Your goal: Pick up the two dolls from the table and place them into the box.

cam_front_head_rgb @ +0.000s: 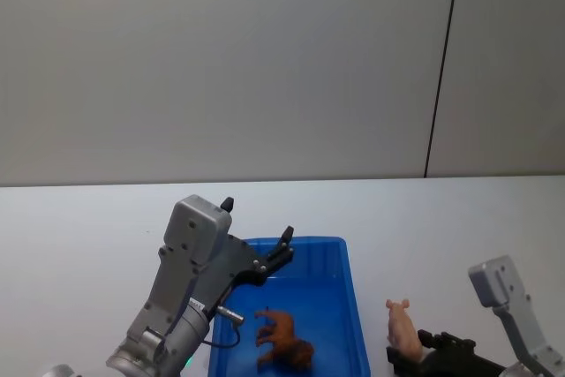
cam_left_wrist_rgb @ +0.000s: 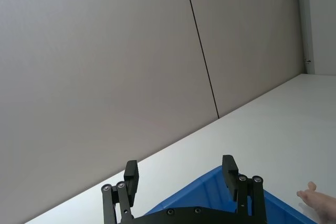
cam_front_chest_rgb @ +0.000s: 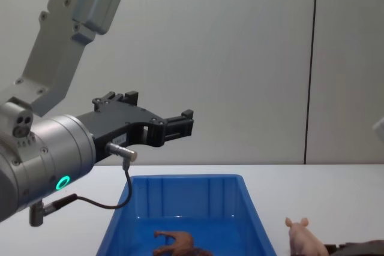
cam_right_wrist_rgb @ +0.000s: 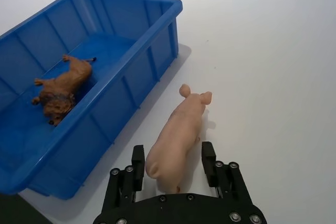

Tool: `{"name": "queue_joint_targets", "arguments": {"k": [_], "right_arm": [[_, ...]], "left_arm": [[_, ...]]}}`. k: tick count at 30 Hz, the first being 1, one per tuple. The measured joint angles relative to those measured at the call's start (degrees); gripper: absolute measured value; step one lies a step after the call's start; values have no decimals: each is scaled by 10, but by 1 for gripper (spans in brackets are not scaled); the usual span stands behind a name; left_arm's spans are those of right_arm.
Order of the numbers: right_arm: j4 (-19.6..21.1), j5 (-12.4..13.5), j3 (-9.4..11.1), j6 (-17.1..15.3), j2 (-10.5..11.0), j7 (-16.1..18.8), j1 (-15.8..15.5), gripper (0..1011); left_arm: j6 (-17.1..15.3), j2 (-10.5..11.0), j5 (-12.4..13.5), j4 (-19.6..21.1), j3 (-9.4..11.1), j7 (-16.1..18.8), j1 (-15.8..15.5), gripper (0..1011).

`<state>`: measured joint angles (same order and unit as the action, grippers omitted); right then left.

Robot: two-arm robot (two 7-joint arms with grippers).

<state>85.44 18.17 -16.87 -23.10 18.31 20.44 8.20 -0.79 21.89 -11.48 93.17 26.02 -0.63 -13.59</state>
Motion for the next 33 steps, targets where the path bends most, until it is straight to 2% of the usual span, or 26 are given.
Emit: {"name": "queue_joint_targets", "arguments": {"k": [1, 4, 5, 8, 10, 22, 33], "right_arm": [[-1, 0, 0, 1, -1, -1, 1, 673], [-6, -1, -2, 6, -4, -9, 4, 546], [-7, -1, -2, 7, -5, -11, 5, 546], [-8, -2, -3, 13, -8, -17, 6, 426], [-9, -3, -3, 19, -9, -22, 7, 386], [10, -10, 0, 53, -10, -34, 15, 378], [36, -11, 2, 65, -19, 9, 47, 376]], "left_arm": [[0, 0, 0, 0, 0, 0, 0, 1003], [0, 0, 0, 0, 0, 0, 0, 1003], [0, 0, 0, 0, 0, 0, 0, 1003], [0, 0, 0, 0, 0, 0, 0, 1003], [0, 0, 0, 0, 0, 0, 0, 1003], [0, 0, 0, 0, 0, 0, 0, 1003], [0, 0, 0, 0, 0, 0, 0, 1003]]}}
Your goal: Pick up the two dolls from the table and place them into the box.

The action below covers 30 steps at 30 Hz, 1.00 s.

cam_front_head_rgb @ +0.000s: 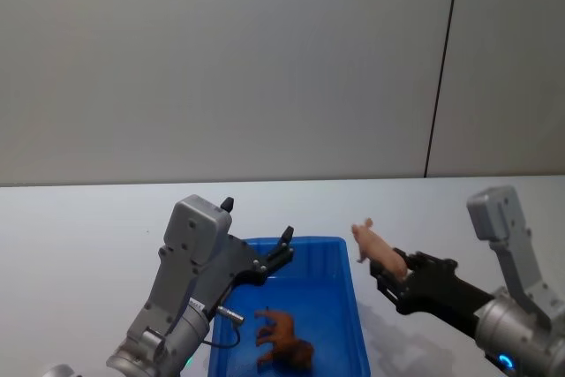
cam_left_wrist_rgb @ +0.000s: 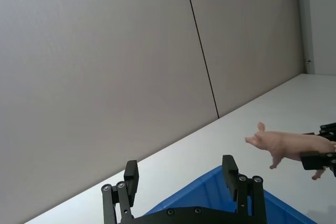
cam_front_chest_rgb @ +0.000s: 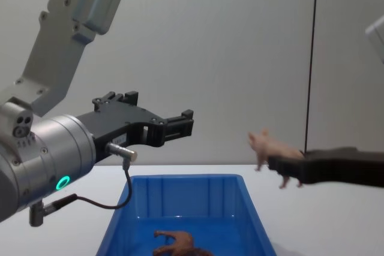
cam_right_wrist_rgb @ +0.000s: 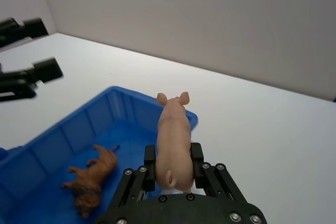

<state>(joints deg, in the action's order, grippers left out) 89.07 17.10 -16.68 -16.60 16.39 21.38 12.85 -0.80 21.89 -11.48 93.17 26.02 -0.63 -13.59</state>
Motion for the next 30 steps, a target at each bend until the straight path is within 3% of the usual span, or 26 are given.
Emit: {"name": "queue_joint_targets", "arguments": {"k": [14, 23, 30], "right_arm": [[-26, -8, -18, -33, -31, 42, 45, 391], [-53, -18, -30, -40, -46, 55, 61, 709], [-60, -19, -31, -37, -44, 59, 63, 910]], "left_arm": [[0, 0, 0, 0, 0, 0, 0, 1003], [0, 0, 0, 0, 0, 0, 0, 1003], [0, 0, 0, 0, 0, 0, 0, 1003]]}}
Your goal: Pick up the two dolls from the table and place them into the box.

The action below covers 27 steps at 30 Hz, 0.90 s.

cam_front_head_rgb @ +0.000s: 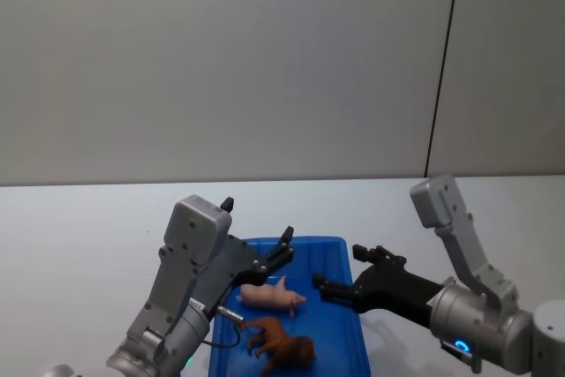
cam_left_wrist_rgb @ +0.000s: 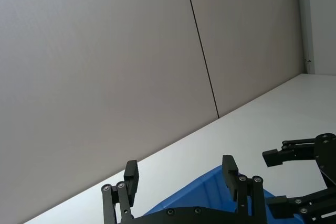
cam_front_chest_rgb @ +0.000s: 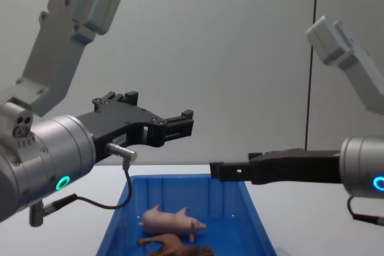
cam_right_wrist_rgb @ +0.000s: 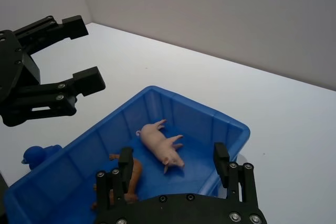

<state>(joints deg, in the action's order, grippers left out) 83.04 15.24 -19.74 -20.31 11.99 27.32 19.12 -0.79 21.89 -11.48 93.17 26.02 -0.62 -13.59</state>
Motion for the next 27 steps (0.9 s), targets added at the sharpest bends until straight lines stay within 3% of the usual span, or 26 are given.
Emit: {"name": "queue_joint_targets", "arguments": {"k": [4, 18, 27], "right_arm": [[0, 3, 5, 5, 7, 0, -3, 999], [19, 23, 36, 37, 55, -6, -38, 1001], [26, 29, 47, 49, 72, -10, -50, 1001]], "left_arm": [[0, 0, 0, 0, 0, 0, 0, 1003], [0, 0, 0, 0, 0, 0, 0, 1003], [-7, 3, 6, 5, -1, 5, 4, 1003]]}}
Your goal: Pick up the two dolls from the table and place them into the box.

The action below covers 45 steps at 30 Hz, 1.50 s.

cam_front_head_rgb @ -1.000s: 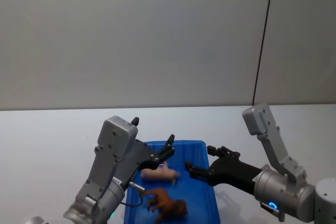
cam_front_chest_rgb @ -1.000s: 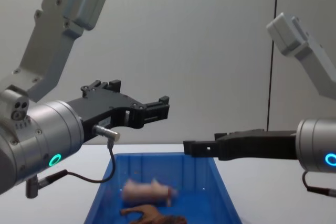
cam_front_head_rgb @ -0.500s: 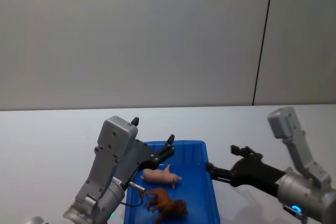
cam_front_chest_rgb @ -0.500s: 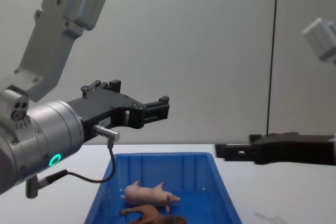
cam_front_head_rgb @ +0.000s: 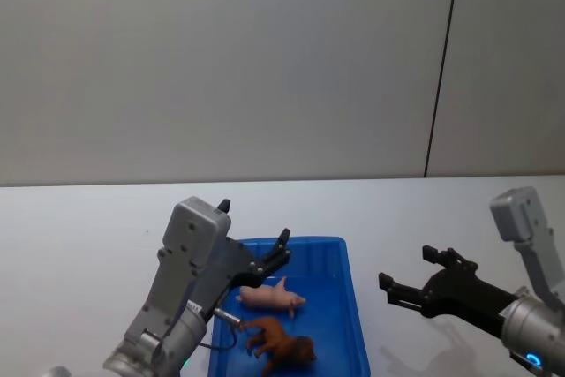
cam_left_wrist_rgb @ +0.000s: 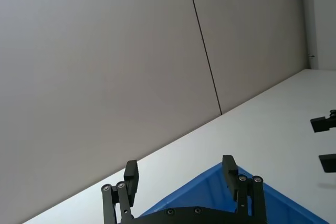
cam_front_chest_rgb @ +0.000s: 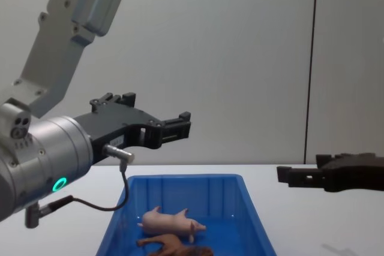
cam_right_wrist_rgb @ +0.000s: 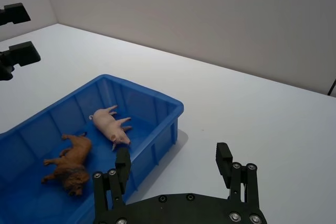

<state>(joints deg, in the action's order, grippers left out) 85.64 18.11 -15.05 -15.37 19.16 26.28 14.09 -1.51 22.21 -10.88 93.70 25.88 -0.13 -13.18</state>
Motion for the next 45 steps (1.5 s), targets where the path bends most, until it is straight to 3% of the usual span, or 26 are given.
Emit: {"name": "queue_joint_targets", "arguments": {"k": [13, 17, 25, 45], "right_arm": [[4, 3, 6, 7, 9, -2, -8, 1001], [5, 4, 7, 8, 11, -3, -9, 1001], [6, 5, 8, 10, 13, -3, -10, 1001], [6, 5, 9, 11, 15, -4, -12, 1001]], "left_arm": [[-29, 37, -13, 46, -12, 55, 45, 1003], [-35, 63, -40, 72, -19, 87, 80, 1003], [-32, 92, -83, 95, -26, 120, 125, 1003], [-7, 123, -162, 91, -36, 133, 194, 1003]]}}
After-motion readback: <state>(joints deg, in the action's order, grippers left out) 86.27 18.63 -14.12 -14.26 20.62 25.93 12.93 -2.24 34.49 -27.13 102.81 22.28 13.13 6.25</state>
